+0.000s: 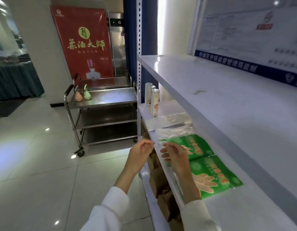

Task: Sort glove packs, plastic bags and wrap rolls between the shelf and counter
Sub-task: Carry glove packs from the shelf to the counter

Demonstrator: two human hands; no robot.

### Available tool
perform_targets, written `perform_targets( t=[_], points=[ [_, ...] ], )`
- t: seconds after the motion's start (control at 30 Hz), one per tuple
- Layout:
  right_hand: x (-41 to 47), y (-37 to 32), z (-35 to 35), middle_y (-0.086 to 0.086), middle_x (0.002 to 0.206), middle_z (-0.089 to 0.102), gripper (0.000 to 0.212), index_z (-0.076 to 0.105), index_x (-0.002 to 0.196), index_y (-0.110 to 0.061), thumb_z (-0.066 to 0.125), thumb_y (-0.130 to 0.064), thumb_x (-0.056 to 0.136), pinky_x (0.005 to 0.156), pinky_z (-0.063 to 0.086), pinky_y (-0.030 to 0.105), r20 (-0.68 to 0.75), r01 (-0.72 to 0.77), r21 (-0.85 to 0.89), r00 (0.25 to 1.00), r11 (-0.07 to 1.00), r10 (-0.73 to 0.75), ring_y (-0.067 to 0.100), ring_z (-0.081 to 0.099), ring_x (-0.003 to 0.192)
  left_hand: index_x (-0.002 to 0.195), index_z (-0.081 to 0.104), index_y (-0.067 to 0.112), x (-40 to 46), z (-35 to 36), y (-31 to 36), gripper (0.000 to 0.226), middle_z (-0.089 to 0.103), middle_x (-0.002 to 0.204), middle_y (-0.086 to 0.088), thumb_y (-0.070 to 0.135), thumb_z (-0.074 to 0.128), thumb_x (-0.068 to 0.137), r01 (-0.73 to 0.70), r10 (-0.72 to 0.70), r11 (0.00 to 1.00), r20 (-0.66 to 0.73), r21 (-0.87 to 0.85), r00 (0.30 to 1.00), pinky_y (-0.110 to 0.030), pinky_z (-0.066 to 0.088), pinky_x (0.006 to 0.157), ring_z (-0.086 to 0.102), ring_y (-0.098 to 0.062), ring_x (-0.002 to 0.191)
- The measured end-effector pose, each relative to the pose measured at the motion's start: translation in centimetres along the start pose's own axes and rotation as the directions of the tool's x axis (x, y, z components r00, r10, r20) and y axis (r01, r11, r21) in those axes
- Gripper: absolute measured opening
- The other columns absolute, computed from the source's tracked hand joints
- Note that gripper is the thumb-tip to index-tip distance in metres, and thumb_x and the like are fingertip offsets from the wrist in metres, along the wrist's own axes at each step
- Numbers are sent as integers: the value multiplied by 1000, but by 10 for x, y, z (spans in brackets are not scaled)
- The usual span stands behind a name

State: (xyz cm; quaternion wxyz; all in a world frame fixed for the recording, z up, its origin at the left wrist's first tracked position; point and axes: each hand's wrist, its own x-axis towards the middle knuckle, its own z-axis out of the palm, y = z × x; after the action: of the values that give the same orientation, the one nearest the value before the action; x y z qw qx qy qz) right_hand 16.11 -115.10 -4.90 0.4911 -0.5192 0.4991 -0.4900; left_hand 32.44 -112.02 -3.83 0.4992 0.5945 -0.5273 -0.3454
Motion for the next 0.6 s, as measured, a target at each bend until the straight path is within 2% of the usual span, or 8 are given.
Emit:
perform_targets(
  t=[0.03,0.1,0.17,0.27,0.37,0.43,0.5,0.6],
  points=[
    [7,0,-4,-1,78,79,15,74,96,-15,61,-12,103,61,56,27,-23,-11,-17,1000,1000,10,17,73,67,106,72,13,10,5,0,13,74,105,0,5,65,98,-30,30,1000,36,1,999,-16,53,82,70,-16,100],
    [22,-1,-13,1,81,79,13,74,98,-16,61,-13,103,64,58,30,-72,-17,-57,997,998,13,21,74,71,107,71,8,30,17,-1,13,73,106,-3,2,65,98,-56,57,998,105,-13,993,-23,56,88,70,-19,103],
    [35,0,-22,3,84,79,13,73,98,-16,61,-12,103,65,57,31,-123,-20,-67,992,998,12,22,74,73,107,71,12,49,30,-2,11,73,108,-3,8,65,99,-45,49,999,174,-28,984,-31,56,92,69,-19,105],
    [50,4,-32,2,87,80,14,73,103,-16,60,-11,103,65,56,27,-218,-33,-88,976,996,13,20,74,74,106,72,21,79,45,-8,10,74,106,4,17,65,100,-47,55,998,269,-37,962,-26,55,85,70,-13,100],
    [61,8,-38,0,87,80,14,72,102,-21,61,-13,103,67,58,32,-333,-48,-105,943,993,11,23,76,77,107,72,20,107,59,-12,12,74,104,6,16,65,99,-56,73,997,363,-58,929,-26,54,85,70,-10,100],
    [64,10,-41,2,86,80,14,73,102,-19,61,-12,102,71,59,41,-417,-69,-101,909,992,20,27,76,78,106,72,17,123,69,-12,11,74,104,3,14,65,98,-62,85,996,432,-68,898,-33,55,88,70,-14,101],
    [62,11,-43,6,87,80,15,74,102,-15,60,-10,102,74,60,45,-494,-91,-96,869,991,32,31,76,81,100,71,24,133,76,-14,12,74,101,5,14,65,98,-85,112,993,503,-76,857,-39,57,90,70,-15,99],
    [51,13,-46,6,86,80,18,75,98,-18,60,-8,101,70,58,37,-595,-119,-96,803,988,39,26,76,78,104,71,25,141,83,-20,10,74,104,5,18,64,100,-102,146,989,606,-107,782,-40,59,90,71,-16,100]
  ],
)
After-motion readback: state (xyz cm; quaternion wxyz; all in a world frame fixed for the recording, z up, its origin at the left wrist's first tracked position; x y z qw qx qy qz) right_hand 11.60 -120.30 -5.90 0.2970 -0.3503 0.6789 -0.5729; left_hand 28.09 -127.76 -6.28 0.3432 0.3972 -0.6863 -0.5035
